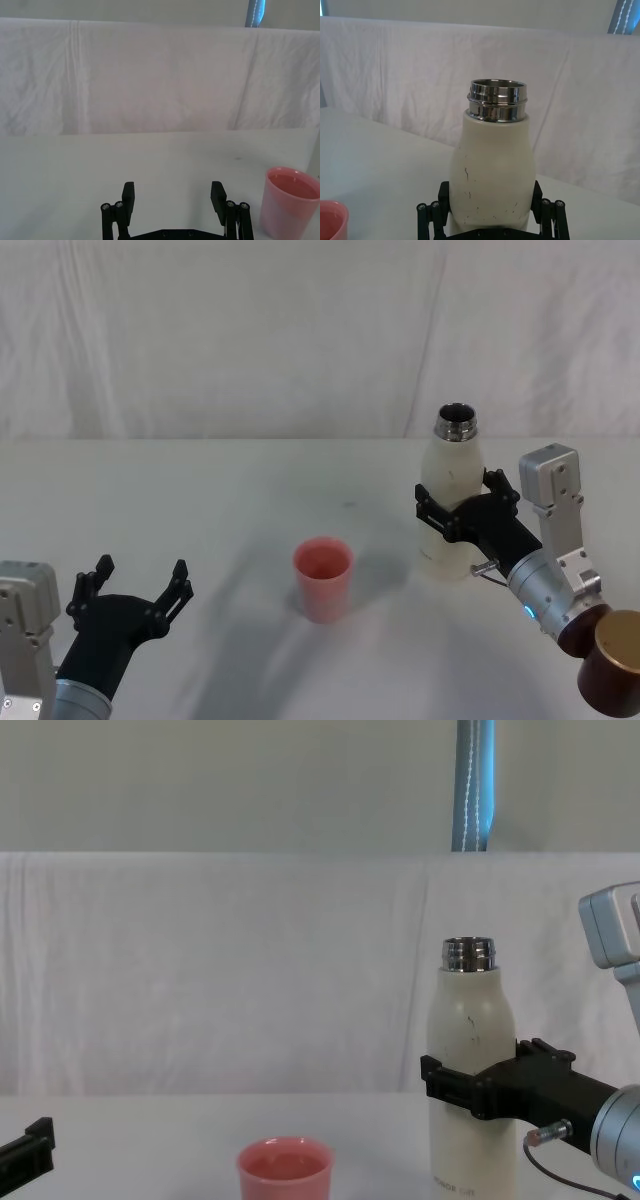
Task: Grasp the thermos with one hand and pour water into the cup lid.
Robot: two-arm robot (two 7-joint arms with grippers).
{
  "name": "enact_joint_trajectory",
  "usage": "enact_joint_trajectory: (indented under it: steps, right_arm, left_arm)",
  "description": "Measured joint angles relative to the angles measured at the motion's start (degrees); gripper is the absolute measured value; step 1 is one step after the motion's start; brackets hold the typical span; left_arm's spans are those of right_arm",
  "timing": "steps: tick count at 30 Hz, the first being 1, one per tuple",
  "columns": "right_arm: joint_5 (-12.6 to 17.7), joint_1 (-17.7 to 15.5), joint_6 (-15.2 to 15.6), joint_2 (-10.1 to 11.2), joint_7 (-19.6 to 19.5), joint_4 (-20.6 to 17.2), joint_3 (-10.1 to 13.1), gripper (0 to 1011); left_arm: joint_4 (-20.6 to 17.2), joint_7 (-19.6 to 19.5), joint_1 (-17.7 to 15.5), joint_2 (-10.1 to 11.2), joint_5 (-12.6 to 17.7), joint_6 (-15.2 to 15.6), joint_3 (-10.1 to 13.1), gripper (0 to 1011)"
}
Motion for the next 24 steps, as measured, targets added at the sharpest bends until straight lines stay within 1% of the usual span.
enact_joint_trajectory:
  steps: [5,8,24]
  right_arm:
    - [0.0,0.0,0.0,0.0,0.0,0.0,0.0,959]
    - [0.0,0.0,0.0,0.0,0.0,0.0,0.0,1001]
    - [0.1,0.0,0.0,0.0,0.1,0.1,0.0,1000]
  left_arm:
    - [0.0,0.0,0.0,0.0,0.0,0.0,0.0,1001]
    - [0.0,0.0,0.0,0.0,0.0,0.0,0.0,1001]
    - [0.0,0.0,0.0,0.0,0.0,0.0,0.0,1001]
